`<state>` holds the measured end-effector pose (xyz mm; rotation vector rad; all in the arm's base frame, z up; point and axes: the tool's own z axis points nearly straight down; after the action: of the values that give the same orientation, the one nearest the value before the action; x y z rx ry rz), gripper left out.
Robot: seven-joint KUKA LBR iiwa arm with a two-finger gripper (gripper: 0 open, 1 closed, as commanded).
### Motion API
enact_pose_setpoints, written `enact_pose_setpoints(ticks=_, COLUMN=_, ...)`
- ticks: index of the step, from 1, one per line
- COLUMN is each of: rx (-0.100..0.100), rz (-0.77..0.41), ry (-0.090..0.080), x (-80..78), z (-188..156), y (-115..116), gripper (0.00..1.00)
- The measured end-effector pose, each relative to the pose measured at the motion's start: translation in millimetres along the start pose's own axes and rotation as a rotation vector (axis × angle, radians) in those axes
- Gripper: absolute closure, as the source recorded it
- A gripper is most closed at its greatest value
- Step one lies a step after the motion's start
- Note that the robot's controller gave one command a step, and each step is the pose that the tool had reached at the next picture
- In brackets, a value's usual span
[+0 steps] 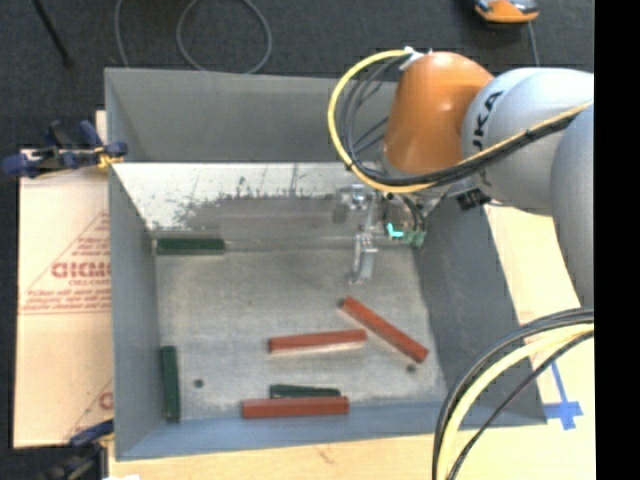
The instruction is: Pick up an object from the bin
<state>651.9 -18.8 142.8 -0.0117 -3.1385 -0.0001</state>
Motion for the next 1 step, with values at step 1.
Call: enact_pose_setpoints(ticks=1, rx=0.001, rz=-0.248, ry=-0.002, x=79.3, z=73.5, y=6.1, gripper=0.0)
